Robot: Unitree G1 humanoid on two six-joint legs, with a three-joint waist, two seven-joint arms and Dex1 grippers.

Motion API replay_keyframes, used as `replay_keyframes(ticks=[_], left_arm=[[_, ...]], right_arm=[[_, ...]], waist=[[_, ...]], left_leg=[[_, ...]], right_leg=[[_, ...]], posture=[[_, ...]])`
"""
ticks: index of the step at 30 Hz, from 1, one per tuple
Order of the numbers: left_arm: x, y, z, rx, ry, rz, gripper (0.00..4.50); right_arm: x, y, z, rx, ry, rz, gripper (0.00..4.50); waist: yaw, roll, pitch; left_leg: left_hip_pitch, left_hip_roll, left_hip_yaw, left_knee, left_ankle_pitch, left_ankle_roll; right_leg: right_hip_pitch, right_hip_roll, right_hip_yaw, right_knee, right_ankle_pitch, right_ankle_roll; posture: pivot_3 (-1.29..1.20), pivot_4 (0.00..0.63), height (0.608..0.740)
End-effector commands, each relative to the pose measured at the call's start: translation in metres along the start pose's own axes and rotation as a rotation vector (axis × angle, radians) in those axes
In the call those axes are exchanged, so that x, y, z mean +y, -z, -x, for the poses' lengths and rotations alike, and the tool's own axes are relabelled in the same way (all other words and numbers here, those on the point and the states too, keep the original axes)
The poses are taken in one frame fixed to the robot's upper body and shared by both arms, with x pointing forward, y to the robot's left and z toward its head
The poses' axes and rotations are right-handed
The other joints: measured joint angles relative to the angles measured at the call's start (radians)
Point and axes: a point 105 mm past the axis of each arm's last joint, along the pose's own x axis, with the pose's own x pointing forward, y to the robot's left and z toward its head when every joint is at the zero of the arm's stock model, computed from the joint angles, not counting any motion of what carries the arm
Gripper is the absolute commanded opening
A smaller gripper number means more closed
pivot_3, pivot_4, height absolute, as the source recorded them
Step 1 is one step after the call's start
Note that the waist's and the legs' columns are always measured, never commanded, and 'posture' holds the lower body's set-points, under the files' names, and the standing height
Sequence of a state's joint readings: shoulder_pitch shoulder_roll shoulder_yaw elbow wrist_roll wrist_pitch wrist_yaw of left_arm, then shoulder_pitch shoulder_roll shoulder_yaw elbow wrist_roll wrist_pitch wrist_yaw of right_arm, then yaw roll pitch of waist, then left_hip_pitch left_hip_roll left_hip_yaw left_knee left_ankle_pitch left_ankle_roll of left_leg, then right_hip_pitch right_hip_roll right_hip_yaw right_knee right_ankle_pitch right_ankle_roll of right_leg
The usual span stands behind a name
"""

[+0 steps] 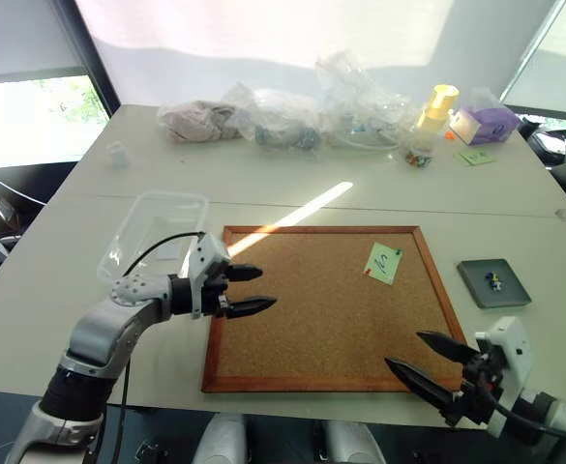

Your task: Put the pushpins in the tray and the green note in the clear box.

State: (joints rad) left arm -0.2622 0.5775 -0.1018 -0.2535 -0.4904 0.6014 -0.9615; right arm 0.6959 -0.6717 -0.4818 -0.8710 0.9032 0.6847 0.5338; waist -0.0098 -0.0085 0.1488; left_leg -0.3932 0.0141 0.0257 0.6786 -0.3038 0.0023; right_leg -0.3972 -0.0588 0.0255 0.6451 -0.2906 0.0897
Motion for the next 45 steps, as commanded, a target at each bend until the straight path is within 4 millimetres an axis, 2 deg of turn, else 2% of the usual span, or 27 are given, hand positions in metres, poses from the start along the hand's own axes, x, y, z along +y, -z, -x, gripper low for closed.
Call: replay_keyframes(ticks=[1,14,24,27,30,32,34,40,45], left_arm=[[0.000,-0.008,0.000,-0.018,0.009,-0.041,3.75],[0.001,-0.008,-0.001,-0.016,0.012,-0.035,3.75],[0.007,-0.021,-0.005,-0.018,0.056,-0.083,3.75],[0.008,-0.022,-0.009,-0.018,0.083,-0.102,2.96],[0.010,-0.020,-0.016,-0.002,0.110,-0.148,1.67],[0.012,-0.019,-0.030,0.018,0.148,-0.209,0.70],[0.014,-0.019,-0.046,0.030,0.177,-0.260,0.04],[0.011,-0.015,-0.090,0.059,0.243,-0.338,0.04],[0.005,0.004,-0.099,0.122,0.288,-0.359,0.04]], right_arm=[[0.004,-0.007,0.001,-0.023,0.002,0.044,4.50],[0.002,-0.009,-0.002,-0.035,0.003,0.047,4.50],[-0.007,-0.015,-0.008,-0.064,0.035,0.054,4.50],[-0.009,-0.017,-0.008,-0.085,0.065,0.057,4.50],[-0.013,-0.020,-0.008,-0.108,0.091,0.058,4.50],[-0.019,-0.027,-0.010,-0.140,0.117,0.053,4.50],[-0.031,-0.036,-0.012,-0.175,0.169,0.077,4.50],[-0.077,-0.063,-0.032,-0.226,0.342,0.134,4.50],[-0.097,-0.073,-0.055,-0.226,0.390,0.148,4.50]], waist=[[0.000,0.000,0.000],[0.000,0.000,0.000],[0.001,0.001,0.000],[0.001,0.001,0.000],[0.001,0.001,0.000],[0.001,0.001,0.000],[0.005,0.000,0.000],[-0.001,0.000,0.000],[-0.001,0.000,0.001]], left_leg=[[0.000,0.000,0.000,0.000,0.000,0.000],[-0.001,0.000,0.000,-0.002,0.000,0.000],[-0.001,0.000,0.001,-0.004,0.000,0.000],[-0.001,0.000,0.002,-0.008,0.000,0.000],[-0.001,0.000,0.002,-0.012,0.001,-0.001],[-0.001,-0.001,0.002,-0.013,0.001,-0.001],[-0.001,-0.001,0.002,-0.013,0.001,-0.001],[-0.001,-0.004,0.003,-0.011,0.001,-0.001],[-0.001,-0.003,0.003,-0.013,0.001,-0.001]], right_leg=[[0.000,0.000,0.000,0.000,0.000,0.000],[-0.001,0.000,0.000,-0.002,0.000,0.000],[-0.001,-0.001,0.000,-0.004,0.000,0.000],[-0.001,-0.001,-0.001,-0.007,0.000,0.000],[-0.001,-0.002,-0.001,-0.010,0.000,0.000],[-0.001,-0.002,-0.001,-0.011,0.000,0.000],[0.000,-0.002,-0.002,-0.012,0.001,0.001],[-0.001,-0.003,-0.001,-0.012,0.002,0.004],[-0.003,0.001,-0.002,-0.011,0.004,0.006]], posture=[[0.00,0.150,0.740],[0.00,0.150,0.740],[0.00,0.150,0.740],[0.00,0.150,0.740],[0.00,0.150,0.740],[0.00,0.150,0.740],[0.00,0.150,0.740],[0.00,0.150,0.740],[0.00,0.150,0.740]])
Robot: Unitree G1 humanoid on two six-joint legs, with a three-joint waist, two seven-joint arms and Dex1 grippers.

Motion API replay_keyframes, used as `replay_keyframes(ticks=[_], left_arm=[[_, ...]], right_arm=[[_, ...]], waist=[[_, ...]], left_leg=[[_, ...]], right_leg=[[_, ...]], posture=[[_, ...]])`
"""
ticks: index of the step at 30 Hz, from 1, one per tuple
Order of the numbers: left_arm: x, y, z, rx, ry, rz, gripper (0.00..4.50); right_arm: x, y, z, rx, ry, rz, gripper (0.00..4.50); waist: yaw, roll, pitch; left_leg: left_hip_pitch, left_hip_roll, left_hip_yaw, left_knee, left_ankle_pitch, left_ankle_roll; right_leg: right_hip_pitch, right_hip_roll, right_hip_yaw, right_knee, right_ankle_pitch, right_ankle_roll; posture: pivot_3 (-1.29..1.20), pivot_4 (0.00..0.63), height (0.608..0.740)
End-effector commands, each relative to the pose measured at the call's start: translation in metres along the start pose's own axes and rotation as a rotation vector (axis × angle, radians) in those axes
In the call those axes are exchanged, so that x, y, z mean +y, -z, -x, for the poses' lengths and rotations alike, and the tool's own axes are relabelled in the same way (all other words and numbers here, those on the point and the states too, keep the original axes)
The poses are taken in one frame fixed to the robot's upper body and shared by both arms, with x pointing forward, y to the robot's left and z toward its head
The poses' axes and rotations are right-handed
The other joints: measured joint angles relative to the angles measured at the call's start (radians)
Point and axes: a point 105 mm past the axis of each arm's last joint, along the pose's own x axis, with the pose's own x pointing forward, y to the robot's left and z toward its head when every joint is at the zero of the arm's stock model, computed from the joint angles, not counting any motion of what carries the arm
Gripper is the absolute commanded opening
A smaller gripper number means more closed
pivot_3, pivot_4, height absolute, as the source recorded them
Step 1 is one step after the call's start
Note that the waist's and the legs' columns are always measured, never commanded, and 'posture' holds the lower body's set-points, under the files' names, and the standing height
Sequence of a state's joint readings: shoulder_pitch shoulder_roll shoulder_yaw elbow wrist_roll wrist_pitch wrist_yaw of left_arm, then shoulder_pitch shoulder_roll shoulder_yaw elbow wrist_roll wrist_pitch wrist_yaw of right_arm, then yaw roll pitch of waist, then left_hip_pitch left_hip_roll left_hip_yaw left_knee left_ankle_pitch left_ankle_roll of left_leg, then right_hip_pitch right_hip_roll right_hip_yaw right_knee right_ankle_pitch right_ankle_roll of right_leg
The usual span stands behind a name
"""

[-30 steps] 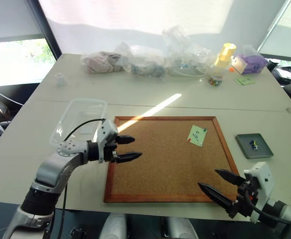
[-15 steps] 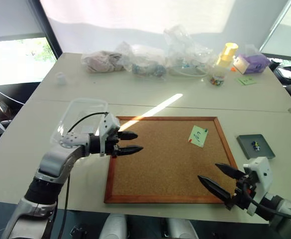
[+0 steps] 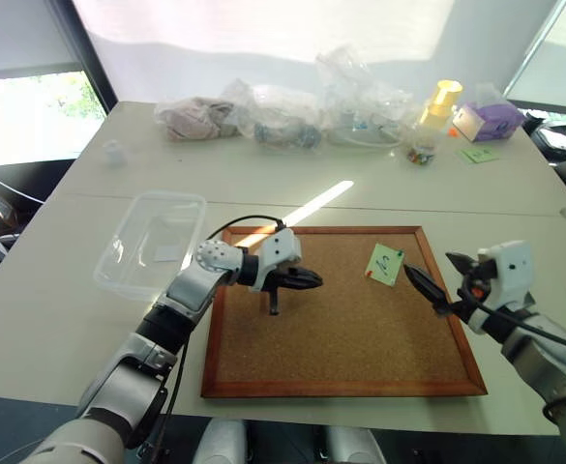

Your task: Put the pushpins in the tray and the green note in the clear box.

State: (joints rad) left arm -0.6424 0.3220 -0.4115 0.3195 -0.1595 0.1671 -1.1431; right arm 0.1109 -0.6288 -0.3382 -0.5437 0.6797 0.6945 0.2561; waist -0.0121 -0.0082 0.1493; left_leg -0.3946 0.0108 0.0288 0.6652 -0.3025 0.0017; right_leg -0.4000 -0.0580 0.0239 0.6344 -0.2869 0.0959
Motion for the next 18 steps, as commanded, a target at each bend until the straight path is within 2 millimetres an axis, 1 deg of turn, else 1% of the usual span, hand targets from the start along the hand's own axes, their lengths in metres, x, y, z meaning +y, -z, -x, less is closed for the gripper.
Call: replay_keyframes(ticks=[1,5,9,14,18], left_arm=[[0.000,0.005,-0.004,0.034,0.010,-0.042,0.04],[0.001,0.013,-0.010,0.061,0.003,-0.037,0.04],[0.002,0.018,-0.013,0.086,-0.011,-0.040,0.04],[0.002,0.024,-0.014,0.107,-0.027,-0.061,0.04],[0.002,0.025,-0.014,0.107,-0.030,-0.059,0.04]], right_arm=[[-0.006,-0.002,-0.014,0.000,0.033,0.024,4.50],[-0.007,0.003,-0.033,0.021,0.038,0.025,4.50],[-0.013,0.011,-0.045,0.051,0.067,0.020,4.50],[-0.023,0.017,-0.052,0.067,0.109,0.019,4.50],[-0.021,0.020,-0.058,0.073,0.094,0.014,4.50]], waist=[[0.002,0.000,0.000],[0.006,0.000,0.000],[0.007,0.000,0.000],[0.016,0.000,0.000],[0.020,0.000,0.000]], left_leg=[[0.000,0.000,0.000,0.000,0.000,0.000],[0.000,0.000,0.000,0.002,0.000,0.000],[0.002,-0.001,0.000,0.003,0.000,0.000],[0.003,-0.003,0.000,0.004,0.001,0.002],[0.003,-0.003,0.000,0.004,0.001,0.002]], right_leg=[[0.000,0.001,0.000,0.001,0.000,0.000],[0.001,0.002,-0.001,0.002,0.000,0.000],[0.004,0.002,-0.001,0.002,0.001,0.002],[0.006,0.001,-0.001,0.001,0.002,0.004],[0.006,0.001,-0.001,0.001,0.002,0.004]], posture=[[0.00,0.150,0.740],[0.00,0.150,0.740],[0.00,0.150,0.740],[0.00,0.150,0.740],[0.00,0.150,0.740]])
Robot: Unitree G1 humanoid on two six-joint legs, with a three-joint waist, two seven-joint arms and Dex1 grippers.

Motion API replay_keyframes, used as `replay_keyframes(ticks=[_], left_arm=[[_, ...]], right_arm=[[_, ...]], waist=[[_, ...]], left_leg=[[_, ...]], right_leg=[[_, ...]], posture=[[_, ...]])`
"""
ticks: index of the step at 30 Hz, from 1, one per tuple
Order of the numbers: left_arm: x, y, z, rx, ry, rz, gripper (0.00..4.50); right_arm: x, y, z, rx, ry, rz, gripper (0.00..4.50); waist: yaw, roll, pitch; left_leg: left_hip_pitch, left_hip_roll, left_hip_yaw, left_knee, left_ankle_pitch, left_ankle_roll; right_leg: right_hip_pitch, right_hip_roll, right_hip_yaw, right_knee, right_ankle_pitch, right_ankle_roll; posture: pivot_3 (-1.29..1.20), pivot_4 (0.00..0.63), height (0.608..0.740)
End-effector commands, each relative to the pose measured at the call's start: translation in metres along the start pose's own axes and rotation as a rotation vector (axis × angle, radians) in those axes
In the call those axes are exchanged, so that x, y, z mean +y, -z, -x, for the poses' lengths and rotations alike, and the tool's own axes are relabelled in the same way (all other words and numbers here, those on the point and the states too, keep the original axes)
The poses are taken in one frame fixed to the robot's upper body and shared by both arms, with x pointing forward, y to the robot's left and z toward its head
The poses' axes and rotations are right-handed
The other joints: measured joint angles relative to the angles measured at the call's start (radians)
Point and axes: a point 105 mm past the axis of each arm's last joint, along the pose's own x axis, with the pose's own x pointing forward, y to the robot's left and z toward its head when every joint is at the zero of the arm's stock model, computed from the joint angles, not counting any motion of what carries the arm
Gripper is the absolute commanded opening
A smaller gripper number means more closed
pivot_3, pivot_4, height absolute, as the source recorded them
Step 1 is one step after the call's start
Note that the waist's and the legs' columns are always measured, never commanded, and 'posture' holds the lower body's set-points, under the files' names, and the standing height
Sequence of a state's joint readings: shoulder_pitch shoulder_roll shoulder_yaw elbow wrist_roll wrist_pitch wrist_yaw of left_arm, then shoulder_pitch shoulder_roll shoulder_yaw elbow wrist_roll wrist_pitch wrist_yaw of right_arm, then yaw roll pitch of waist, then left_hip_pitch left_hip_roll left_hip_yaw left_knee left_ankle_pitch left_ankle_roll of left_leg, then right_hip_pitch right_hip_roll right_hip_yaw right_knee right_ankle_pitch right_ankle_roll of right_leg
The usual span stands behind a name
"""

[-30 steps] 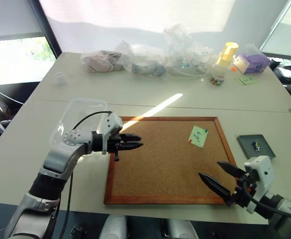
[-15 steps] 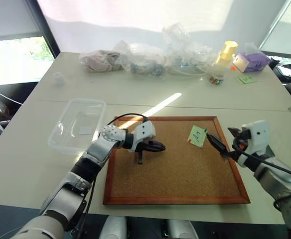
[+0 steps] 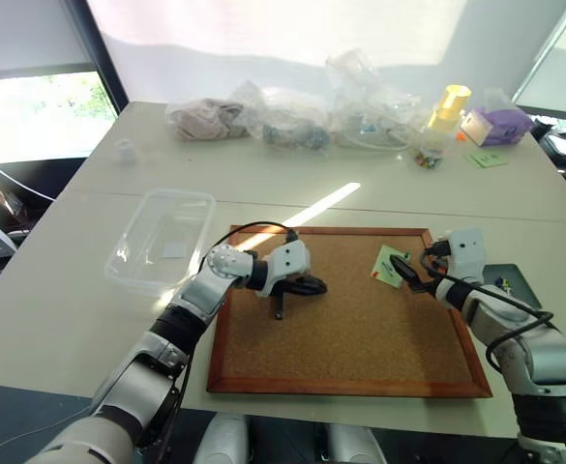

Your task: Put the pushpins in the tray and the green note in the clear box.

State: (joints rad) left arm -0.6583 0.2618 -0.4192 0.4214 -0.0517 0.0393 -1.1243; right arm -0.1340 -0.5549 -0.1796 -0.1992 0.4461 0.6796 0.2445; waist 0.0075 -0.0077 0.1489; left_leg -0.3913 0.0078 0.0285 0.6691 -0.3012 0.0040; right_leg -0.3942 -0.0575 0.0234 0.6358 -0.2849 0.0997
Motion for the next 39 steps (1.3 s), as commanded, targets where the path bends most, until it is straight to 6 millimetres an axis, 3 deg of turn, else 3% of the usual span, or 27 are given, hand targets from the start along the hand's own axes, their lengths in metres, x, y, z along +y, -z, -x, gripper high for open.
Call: replay_keyframes(ticks=[1,4,8,14,23,31,39], left_arm=[[-0.002,0.018,0.000,0.074,-0.020,0.026,0.04],[-0.003,0.019,0.000,0.074,-0.020,0.027,0.04],[-0.005,0.019,-0.002,0.071,-0.020,0.031,0.00],[-0.008,0.021,-0.003,0.075,-0.016,0.036,0.00],[-0.011,0.026,-0.003,0.088,-0.005,0.060,0.00],[-0.021,0.048,-0.001,0.196,0.029,0.074,0.00],[-0.021,0.051,-0.002,0.221,0.027,0.067,0.00]], right_arm=[[0.002,-0.010,-0.004,-0.048,-0.007,0.010,4.50],[0.003,-0.010,-0.006,-0.048,-0.009,0.011,4.50],[0.003,-0.009,-0.009,-0.042,-0.006,0.019,2.93],[0.001,-0.008,-0.007,-0.038,0.001,0.024,0.08],[-0.003,-0.011,-0.005,-0.053,0.024,0.025,0.08],[-0.016,-0.030,0.002,-0.157,0.102,0.049,0.08],[-0.029,-0.040,0.009,-0.223,0.188,0.042,0.08]], waist=[[0.000,0.000,0.000],[0.001,0.000,0.000],[0.002,0.000,0.000],[0.003,0.000,0.000],[0.003,0.000,0.000],[0.002,0.001,-0.001],[0.002,0.001,-0.002]], left_leg=[[0.000,0.000,0.000,0.000,0.000,0.000],[0.000,0.000,0.000,0.000,0.000,0.000],[0.000,0.000,0.000,0.000,0.000,0.000],[0.000,0.000,0.000,0.000,0.000,0.000],[0.000,0.000,0.000,0.000,0.000,0.000],[0.001,0.000,0.000,0.000,0.000,0.000],[0.003,0.000,0.000,0.000,0.000,0.000]], right_leg=[[0.000,0.000,0.000,0.000,0.000,0.000],[0.000,0.000,0.000,0.000,0.000,0.000],[0.000,-0.001,0.000,0.000,0.000,0.000],[0.000,-0.002,0.000,0.000,0.000,0.000],[0.001,-0.002,0.000,0.000,0.000,0.000],[0.001,0.000,0.000,0.000,0.000,0.000],[0.004,-0.001,0.000,0.000,0.000,0.000]], posture=[[0.00,0.150,0.740],[0.00,0.150,0.740],[0.00,0.150,0.740],[0.00,0.150,0.740],[0.00,0.150,0.740],[0.00,0.150,0.740],[0.00,0.150,0.740]])
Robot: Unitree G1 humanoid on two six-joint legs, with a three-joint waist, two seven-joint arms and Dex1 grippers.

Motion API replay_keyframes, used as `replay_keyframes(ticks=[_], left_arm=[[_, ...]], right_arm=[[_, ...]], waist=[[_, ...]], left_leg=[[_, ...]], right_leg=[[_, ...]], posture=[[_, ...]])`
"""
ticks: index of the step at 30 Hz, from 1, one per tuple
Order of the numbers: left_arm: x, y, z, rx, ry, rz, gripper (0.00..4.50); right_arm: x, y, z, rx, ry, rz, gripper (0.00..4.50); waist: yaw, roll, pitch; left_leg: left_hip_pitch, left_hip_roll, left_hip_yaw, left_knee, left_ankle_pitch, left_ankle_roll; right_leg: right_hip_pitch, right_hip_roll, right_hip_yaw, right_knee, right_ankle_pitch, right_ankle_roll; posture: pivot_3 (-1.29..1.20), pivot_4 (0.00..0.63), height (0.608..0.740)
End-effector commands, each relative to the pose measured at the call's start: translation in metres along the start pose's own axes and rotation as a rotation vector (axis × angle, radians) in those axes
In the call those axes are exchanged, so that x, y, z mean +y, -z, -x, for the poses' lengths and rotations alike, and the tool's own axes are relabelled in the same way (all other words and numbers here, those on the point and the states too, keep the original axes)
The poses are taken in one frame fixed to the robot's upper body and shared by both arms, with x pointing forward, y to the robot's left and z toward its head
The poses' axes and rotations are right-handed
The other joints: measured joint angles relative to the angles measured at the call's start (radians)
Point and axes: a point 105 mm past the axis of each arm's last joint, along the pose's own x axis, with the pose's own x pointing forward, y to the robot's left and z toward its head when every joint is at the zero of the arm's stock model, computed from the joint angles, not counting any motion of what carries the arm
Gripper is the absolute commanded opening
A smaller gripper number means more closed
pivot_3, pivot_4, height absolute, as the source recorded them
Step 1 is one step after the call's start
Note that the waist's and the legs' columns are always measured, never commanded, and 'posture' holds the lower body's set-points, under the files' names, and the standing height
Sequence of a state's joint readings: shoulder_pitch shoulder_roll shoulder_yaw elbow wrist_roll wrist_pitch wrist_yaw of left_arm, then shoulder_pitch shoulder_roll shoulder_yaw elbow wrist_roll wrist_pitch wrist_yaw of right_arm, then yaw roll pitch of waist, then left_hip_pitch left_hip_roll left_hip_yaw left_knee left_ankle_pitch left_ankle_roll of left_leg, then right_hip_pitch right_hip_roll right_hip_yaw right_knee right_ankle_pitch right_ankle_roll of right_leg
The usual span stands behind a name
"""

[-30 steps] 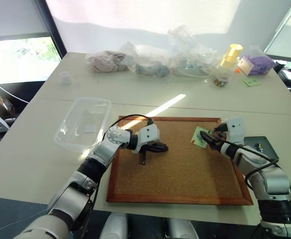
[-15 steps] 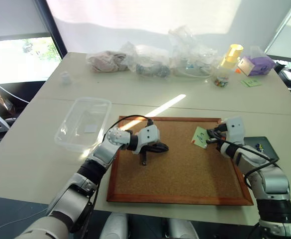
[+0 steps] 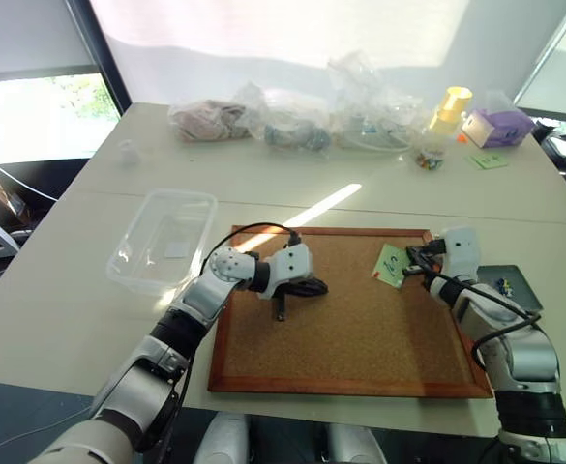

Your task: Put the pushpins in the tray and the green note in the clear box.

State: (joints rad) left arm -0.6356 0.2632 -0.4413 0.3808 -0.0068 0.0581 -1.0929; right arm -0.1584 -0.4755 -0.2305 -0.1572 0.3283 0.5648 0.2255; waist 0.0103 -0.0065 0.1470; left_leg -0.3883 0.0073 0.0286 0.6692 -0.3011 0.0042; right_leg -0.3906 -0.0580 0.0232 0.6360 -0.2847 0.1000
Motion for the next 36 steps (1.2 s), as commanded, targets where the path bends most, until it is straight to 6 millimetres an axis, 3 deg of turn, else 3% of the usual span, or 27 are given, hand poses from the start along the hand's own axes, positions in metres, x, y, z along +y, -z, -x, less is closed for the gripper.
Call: replay_keyframes(ticks=[1,6,10,15,26,29,35,36], left_arm=[[-0.016,0.047,0.000,0.179,0.040,0.086,0.00],[-0.016,0.046,0.000,0.176,0.035,0.087,0.00],[-0.014,0.046,0.001,0.169,0.020,0.083,0.00],[-0.013,0.035,0.002,0.117,0.010,0.062,0.00],[-0.009,0.032,0.004,0.107,-0.006,0.053,0.00],[-0.009,0.032,0.003,0.105,-0.007,0.054,0.00],[-0.009,0.032,0.003,0.105,-0.014,0.057,0.00],[-0.009,0.032,0.003,0.105,-0.015,0.057,0.00]], right_arm=[[-0.017,-0.030,0.007,-0.120,0.082,0.020,0.08],[-0.025,-0.029,0.012,-0.133,0.132,0.016,0.08],[-0.048,-0.026,0.028,-0.145,0.267,0.005,0.08],[-0.076,-0.004,0.056,-0.097,0.438,-0.006,0.08],[-0.083,0.017,0.067,-0.035,0.483,-0.051,0.08],[-0.086,0.022,0.068,-0.021,0.499,-0.054,1.05],[-0.088,0.024,0.070,-0.015,0.505,-0.054,4.18],[-0.088,0.024,0.071,-0.016,0.504,-0.052,4.39]], waist=[[-0.001,-0.001,-0.001],[-0.004,0.000,-0.002],[-0.002,0.000,-0.002],[-0.001,0.001,-0.003],[-0.009,0.004,-0.005],[-0.009,0.004,-0.005],[-0.009,0.004,-0.005],[-0.008,0.004,-0.005]], left_leg=[[0.000,0.000,0.000,0.000,0.000,0.000],[0.002,0.001,0.000,0.000,0.000,0.000],[0.002,0.001,0.000,0.000,0.000,0.000],[0.002,0.001,0.000,-0.001,0.000,0.000],[0.002,0.001,0.000,-0.001,0.000,0.000],[0.002,0.001,0.000,-0.001,0.000,0.000],[0.002,0.001,0.000,-0.001,0.000,0.000],[0.002,0.001,0.000,-0.001,0.000,0.000]], right_leg=[[0.000,0.000,0.000,0.000,0.000,0.000],[0.001,0.000,0.000,0.000,0.000,0.000],[0.001,0.000,0.000,0.000,0.000,0.000],[0.001,-0.001,0.000,0.000,0.000,0.000],[0.001,-0.001,0.001,0.000,0.000,0.000],[0.001,-0.001,0.001,0.000,0.000,0.000],[0.001,-0.001,0.001,0.000,0.000,0.000],[0.001,-0.001,0.001,0.000,0.000,0.000]], posture=[[0.00,0.150,0.740],[0.00,0.150,0.740],[0.00,0.150,0.740],[0.00,0.150,0.740],[0.00,0.150,0.740],[0.00,0.150,0.740],[0.00,0.150,0.740],[0.00,0.150,0.740]])
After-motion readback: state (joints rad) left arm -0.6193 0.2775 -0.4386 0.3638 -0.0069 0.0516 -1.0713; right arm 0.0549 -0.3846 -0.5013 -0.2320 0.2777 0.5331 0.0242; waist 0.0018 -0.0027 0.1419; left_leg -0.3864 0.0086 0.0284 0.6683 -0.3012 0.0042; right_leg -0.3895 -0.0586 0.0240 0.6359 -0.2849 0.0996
